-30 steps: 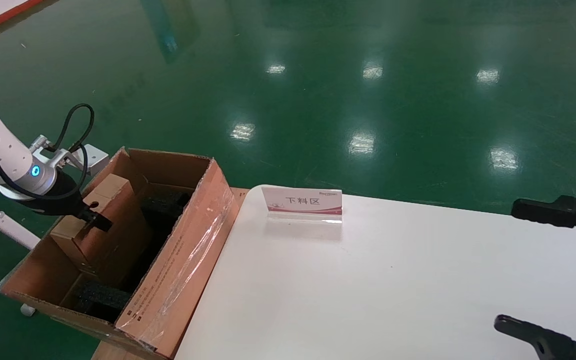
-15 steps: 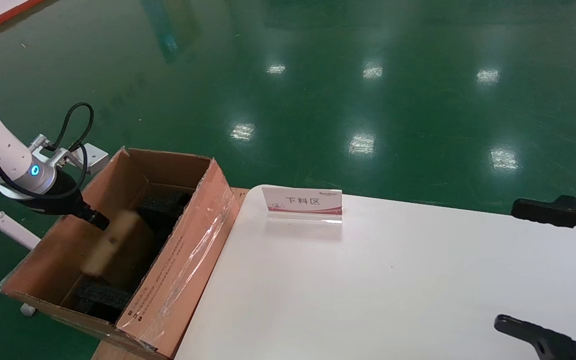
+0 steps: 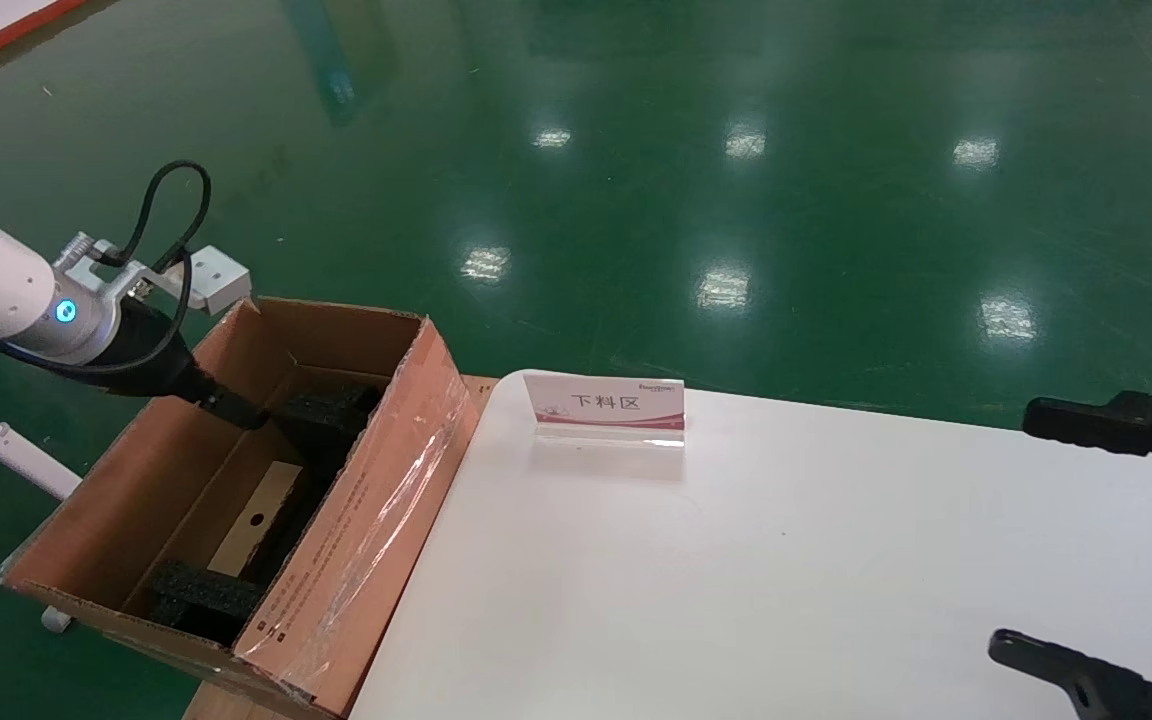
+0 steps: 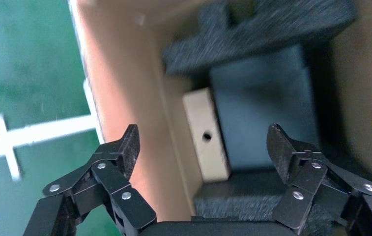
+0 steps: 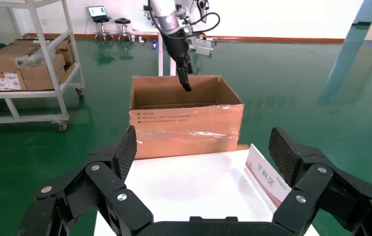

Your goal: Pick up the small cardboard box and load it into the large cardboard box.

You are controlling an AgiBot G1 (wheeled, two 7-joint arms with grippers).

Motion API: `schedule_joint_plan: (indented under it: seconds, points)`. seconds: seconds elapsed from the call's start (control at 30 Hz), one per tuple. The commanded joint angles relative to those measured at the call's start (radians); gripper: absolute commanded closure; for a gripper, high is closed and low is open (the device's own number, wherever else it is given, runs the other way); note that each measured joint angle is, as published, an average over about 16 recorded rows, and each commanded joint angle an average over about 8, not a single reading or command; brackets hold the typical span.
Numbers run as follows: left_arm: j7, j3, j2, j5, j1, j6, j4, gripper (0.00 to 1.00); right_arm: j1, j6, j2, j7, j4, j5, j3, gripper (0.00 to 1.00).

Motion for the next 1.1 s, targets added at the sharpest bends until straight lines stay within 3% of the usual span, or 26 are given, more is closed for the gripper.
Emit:
schedule_joint_plan:
  seconds: [0.03, 0.3, 0.6, 0.73, 0.87, 1.1]
  points:
    - [0.028, -0.016, -0.028, -0.016, -0.025, -0.013, -0.051, 0.00, 0.000, 0.000, 0.000, 0.000, 0.000, 0.000, 0.000, 0.00]
    - [0.203, -0.094, -0.147, -0.170, -0.079, -0.049, -0.228, 0.00, 0.000, 0.000, 0.000, 0.000, 0.000, 0.000, -0.001, 0.00]
    - [0.391, -0.153, -0.210, -0.331, -0.097, -0.035, -0.284, 0.00, 0.000, 0.000, 0.000, -0.001, 0.000, 0.000, -0.001, 0.00]
    - [0.424, -0.168, -0.222, -0.358, -0.098, -0.028, -0.293, 0.00, 0.000, 0.000, 0.000, -0.001, 0.000, 0.000, -0.001, 0.00]
    - [0.450, -0.213, -0.220, -0.380, -0.068, -0.011, -0.295, 0.00, 0.000, 0.000, 0.000, -0.001, -0.001, 0.000, -0.001, 0.00]
    - [0.526, -0.379, -0.189, -0.435, 0.065, 0.045, -0.289, 0.00, 0.001, 0.000, 0.000, -0.001, -0.001, 0.001, -0.001, 0.00]
